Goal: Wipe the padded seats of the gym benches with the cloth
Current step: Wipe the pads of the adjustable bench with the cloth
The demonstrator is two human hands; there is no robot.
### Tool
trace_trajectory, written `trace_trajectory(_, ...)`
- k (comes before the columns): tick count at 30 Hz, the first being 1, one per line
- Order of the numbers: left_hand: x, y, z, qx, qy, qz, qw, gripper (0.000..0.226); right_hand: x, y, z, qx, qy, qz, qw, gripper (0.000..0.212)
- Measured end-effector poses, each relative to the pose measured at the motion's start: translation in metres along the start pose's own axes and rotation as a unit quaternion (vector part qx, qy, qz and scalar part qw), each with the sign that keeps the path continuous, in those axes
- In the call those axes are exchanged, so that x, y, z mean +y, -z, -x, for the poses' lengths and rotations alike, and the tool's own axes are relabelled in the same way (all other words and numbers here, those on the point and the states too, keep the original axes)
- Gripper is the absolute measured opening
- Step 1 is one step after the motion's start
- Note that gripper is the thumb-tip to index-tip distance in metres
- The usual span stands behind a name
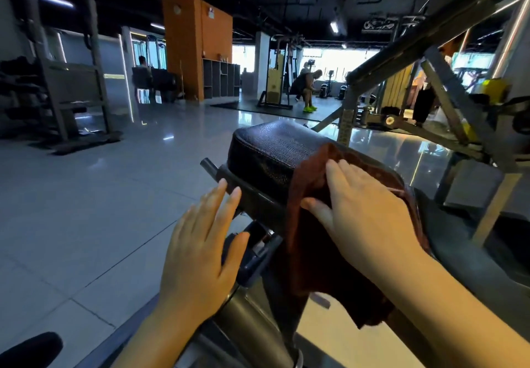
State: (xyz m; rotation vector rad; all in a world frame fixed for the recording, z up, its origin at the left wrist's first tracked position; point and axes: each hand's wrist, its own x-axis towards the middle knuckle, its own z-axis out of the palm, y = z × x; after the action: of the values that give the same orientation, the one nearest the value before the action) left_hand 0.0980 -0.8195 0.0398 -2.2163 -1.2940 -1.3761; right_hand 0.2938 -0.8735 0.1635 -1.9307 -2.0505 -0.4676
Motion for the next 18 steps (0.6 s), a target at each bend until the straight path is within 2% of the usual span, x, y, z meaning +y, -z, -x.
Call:
trace_trajectory(3,-0.002,-0.001,-0.001,0.022,0.002,0.004,1.000,0.057,-0.025,-0.009,-0.037,0.023,0.003,-0.014,1.000,0.068)
trace_trajectory(6,-0.005,-0.001,-0.002,0.044,0.045,0.033,0.997,0.060,-0.061,-0.018,-0.077,0.049,0.021,-0.016,0.998,0.067)
trace_trajectory(10,-0.008,0.001,-0.001,0.035,0.059,0.030,0.997,0.064,-0.088,-0.026,-0.100,0.072,0.022,0.003,0.997,0.073)
trace_trajectory(15,-0.005,0.003,-0.002,0.029,0.062,0.020,0.997,0.061,-0.052,-0.014,-0.057,0.084,0.078,-0.010,0.993,0.057)
trace_trajectory(18,-0.006,0.003,0.001,0.030,0.061,0.024,0.997,0.060,-0.006,-0.004,-0.007,0.047,0.082,0.005,0.996,0.058)
